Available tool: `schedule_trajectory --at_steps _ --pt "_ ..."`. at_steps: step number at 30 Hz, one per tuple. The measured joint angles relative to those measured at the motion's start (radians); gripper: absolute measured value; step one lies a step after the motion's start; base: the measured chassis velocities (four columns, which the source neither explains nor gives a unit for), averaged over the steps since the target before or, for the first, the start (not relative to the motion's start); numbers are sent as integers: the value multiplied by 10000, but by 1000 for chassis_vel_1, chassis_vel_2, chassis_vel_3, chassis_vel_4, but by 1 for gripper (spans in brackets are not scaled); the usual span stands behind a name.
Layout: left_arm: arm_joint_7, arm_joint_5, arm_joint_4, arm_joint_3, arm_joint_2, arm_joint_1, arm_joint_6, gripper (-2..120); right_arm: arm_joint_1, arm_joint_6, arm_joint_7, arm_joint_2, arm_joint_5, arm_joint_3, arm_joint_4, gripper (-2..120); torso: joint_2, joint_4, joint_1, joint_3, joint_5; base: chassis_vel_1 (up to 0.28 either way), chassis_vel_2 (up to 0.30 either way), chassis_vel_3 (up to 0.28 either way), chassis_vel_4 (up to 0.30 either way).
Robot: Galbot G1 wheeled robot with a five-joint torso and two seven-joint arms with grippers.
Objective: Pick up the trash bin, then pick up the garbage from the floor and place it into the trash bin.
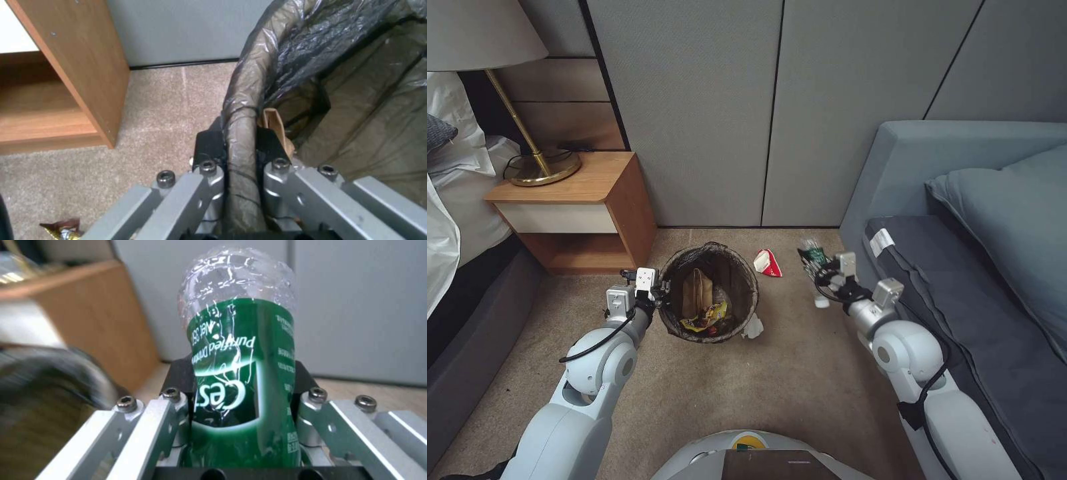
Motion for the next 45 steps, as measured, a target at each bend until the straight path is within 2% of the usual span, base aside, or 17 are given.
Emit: schedule_trajectory --at_steps 5,6,11,16,18,22,32,35,37,39,45 --pt "-2 -21 59 126 18 -158 24 5 386 -302 287 -9 308 -607 506 29 0 3 0 0 0 0 0 0 0" --pt "-2 -23 146 218 24 -277 31 5 623 -446 353 57 369 -918 702 29 0 -8 0 0 -2 0 0 0 0" --pt "-9 -45 218 300 20 -372 60 5 1674 -774 618 212 748 -2084 942 29 0 3 0 0 -1 0 0 0 0" --pt "-23 -47 295 318 11 -472 69 5 2226 -1012 795 193 1233 -2668 1020 29 0 0 0 0 0 0 0 0 0" --pt "-35 -47 401 388 -51 -586 75 5 2693 -1101 1217 135 1519 -3602 1006 29 0 0 0 0 -2 0 0 0 0" --pt "-46 -33 490 459 -100 -742 84 5 2787 -1107 1376 212 1478 -4195 848 29 0 -1 0 0 -1 0 0 0 0" --pt "-63 -26 615 512 -207 -915 108 5 2807 -1164 1430 293 1224 -4912 563 29 0 -2 0 0 0 0 0 0 0" --pt "-63 -25 634 523 -232 -952 110 5 2792 -1285 1452 307 1087 -5070 505 34 0 -2 0 -1 0 0 0 0 0" --pt "-64 -26 635 524 -234 -969 114 5 2776 -1297 1484 356 858 -5147 386 46 0 -2 0 -1 1 0 0 0 0" --pt "-64 -27 634 524 -235 -970 115 5 2774 -1297 1504 377 783 -5155 343 49 0 -2 0 0 1 0 0 0 0" --pt "-62 -29 628 519 -244 -956 122 5 2761 -1214 1534 468 322 -5162 147 73 0 -2 0 -1 1 0 0 0 0"
